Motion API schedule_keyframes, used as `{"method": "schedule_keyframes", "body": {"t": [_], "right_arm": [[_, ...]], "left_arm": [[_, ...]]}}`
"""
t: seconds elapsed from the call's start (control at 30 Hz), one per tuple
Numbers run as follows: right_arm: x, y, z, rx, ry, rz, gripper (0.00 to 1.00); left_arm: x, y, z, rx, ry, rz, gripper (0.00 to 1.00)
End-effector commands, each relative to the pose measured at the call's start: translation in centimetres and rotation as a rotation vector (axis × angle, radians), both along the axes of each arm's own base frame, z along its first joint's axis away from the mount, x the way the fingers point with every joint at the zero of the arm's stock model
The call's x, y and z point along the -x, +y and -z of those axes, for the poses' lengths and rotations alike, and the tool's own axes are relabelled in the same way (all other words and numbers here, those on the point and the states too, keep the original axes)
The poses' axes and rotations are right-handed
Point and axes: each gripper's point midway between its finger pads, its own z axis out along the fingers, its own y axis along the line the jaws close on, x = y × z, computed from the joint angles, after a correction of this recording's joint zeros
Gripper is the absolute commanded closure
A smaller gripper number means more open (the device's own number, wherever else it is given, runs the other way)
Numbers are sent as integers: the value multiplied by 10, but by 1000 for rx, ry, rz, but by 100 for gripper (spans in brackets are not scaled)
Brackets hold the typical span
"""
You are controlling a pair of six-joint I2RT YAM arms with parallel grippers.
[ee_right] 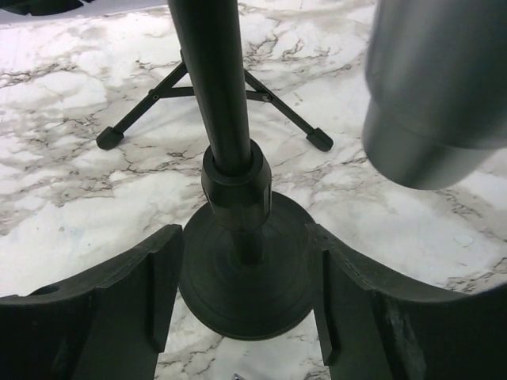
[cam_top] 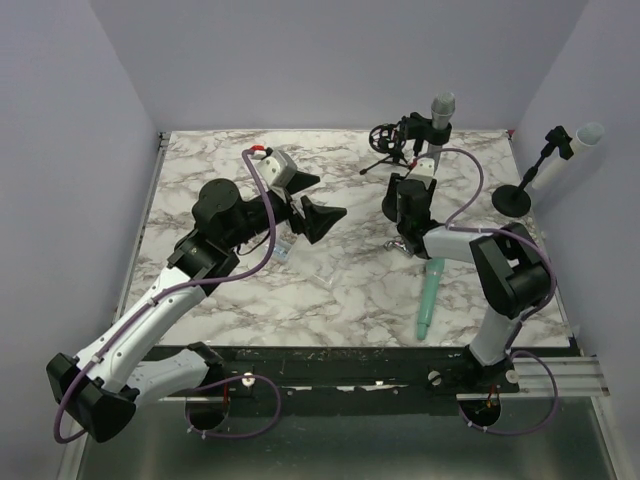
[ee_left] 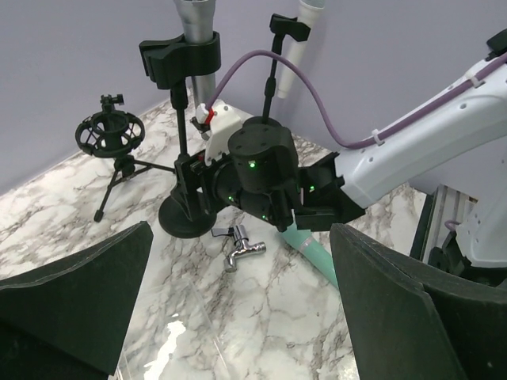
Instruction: Remove the microphone from the stand
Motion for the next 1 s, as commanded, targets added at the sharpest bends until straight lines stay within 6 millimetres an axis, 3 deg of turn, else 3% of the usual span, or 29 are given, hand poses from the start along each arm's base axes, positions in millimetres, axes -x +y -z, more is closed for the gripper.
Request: {"method": "schedule_keyframes", "body": {"t": [0.0, 0.2, 0.37, 0.5, 0.63, 0.7, 0.97], "right_arm": [[9, -5, -32, -18, -53, 16, 26], [32, -20, -60, -29, -46, 55, 1], [54, -27, -89, -22, -39, 30, 0], [60, -33, -141, -41, -100, 42, 0], [53, -30, -199, -72, -153, 48, 0], [49, -28, -218, -77, -136, 56, 0], [24, -28, -272, -5, -142, 96, 0]], "left_arm": [[-5, -2, 4, -11, -4, -17, 2], [-9, -3, 9, -20, 6, -23, 2], [-10, -5, 11, -20, 15, -22, 2], [-13, -5, 14, -26, 19, -30, 2], [-16, -5, 17, -38, 23, -41, 2], [-18, -6, 19, -42, 26, -42, 2], [-22, -10, 26, -56, 44, -38, 2]]}}
